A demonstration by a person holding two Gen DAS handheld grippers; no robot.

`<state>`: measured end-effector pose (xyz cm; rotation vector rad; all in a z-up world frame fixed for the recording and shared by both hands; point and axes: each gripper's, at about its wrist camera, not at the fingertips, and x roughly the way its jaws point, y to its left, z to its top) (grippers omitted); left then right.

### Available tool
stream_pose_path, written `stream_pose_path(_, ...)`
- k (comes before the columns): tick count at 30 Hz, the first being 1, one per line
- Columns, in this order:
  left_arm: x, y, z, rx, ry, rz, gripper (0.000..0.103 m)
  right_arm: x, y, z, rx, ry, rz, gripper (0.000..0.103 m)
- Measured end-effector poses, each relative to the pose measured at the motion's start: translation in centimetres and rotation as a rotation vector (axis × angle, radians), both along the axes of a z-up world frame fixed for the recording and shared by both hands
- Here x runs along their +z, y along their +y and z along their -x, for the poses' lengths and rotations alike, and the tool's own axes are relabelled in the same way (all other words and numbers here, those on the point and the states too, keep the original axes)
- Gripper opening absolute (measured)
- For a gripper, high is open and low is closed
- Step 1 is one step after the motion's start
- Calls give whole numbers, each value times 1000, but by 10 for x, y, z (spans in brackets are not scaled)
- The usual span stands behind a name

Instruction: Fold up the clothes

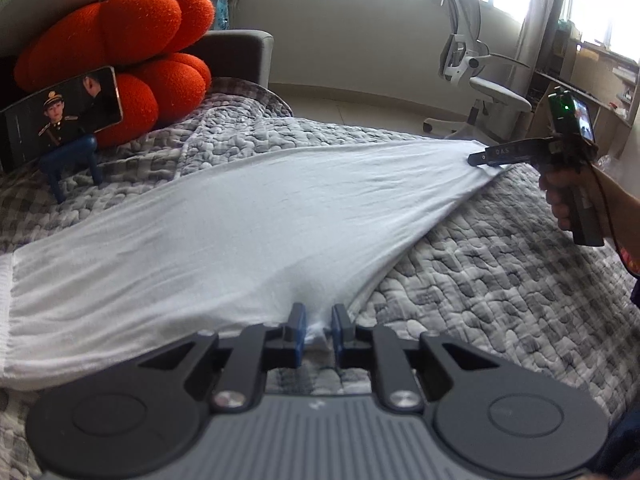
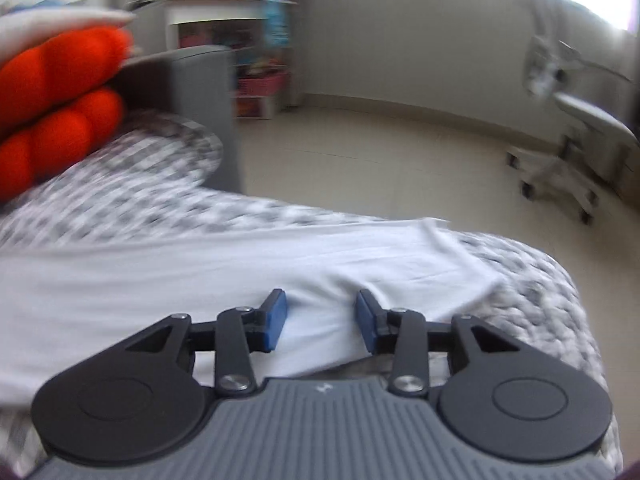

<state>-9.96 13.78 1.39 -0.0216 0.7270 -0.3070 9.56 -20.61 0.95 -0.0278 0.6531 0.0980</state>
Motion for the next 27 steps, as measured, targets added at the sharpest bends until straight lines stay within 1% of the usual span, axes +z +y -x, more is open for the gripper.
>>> stream_pose_path(1,-1,0,1,2,-2,3,14,3,11,1,38,-2,-1,42)
stream_pose_path(5,-3,0,2,9,-9,12,15,13,57,6,191,-11,-5,42)
stream_pose_path(9,-4,2,2,18,-9,25,15,17,119,8,408,37,-67,42)
stream_pose_path(12,-4,-1,2,16,-12,7,15,15,167,7,535,60,-51,41)
stream_pose_path(13,-4,-2,3,14,-14,0,15,13,181,6,566,63,-31,41)
stream_pose_path(15,-5,-3,3,14,-15,-3,15,5,201,-2,576,74,14,41)
stream_pose_path(17,-5,-3,3,13,-17,-3,15,2,202,-15,546,72,-21,41)
stream_pose_path(20,-5,-2,3,12,-18,1,15,3,205,-28,492,70,-32,42)
stream_pose_path(25,-6,-3,4,16,-22,6,15,0,211,-30,452,32,-14,43)
stream_pose_path(27,-5,-2,5,17,-22,10,15,0,212,-27,423,14,-21,43)
